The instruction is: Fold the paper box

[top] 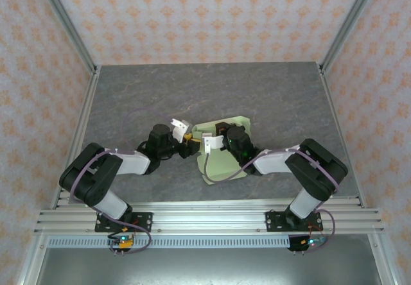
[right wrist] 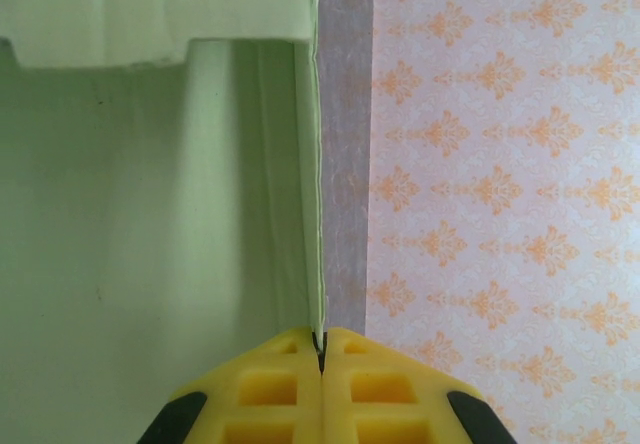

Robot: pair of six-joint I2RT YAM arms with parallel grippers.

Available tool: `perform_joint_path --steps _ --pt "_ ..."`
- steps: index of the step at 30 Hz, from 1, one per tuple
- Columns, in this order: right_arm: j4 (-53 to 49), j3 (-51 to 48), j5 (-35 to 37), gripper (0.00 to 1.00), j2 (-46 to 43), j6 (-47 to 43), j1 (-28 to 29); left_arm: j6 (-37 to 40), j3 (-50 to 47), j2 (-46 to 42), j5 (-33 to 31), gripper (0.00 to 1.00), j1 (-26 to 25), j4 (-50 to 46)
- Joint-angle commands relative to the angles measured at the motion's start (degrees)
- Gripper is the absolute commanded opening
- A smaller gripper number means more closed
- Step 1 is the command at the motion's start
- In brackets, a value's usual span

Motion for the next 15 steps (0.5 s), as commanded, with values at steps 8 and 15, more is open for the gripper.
perform_joint_path --steps 8,15 --pt "3.9 7.5 0.0 0.04 4.7 2.7 0.4 4.1 5.4 0.1 -5.6 0.51 -0.1 -1.6" --pt "6.9 4.6 1.5 0.04 6.5 3.5 0.6 4.7 4.3 1.1 -9.4 0.51 -0.1 0.0"
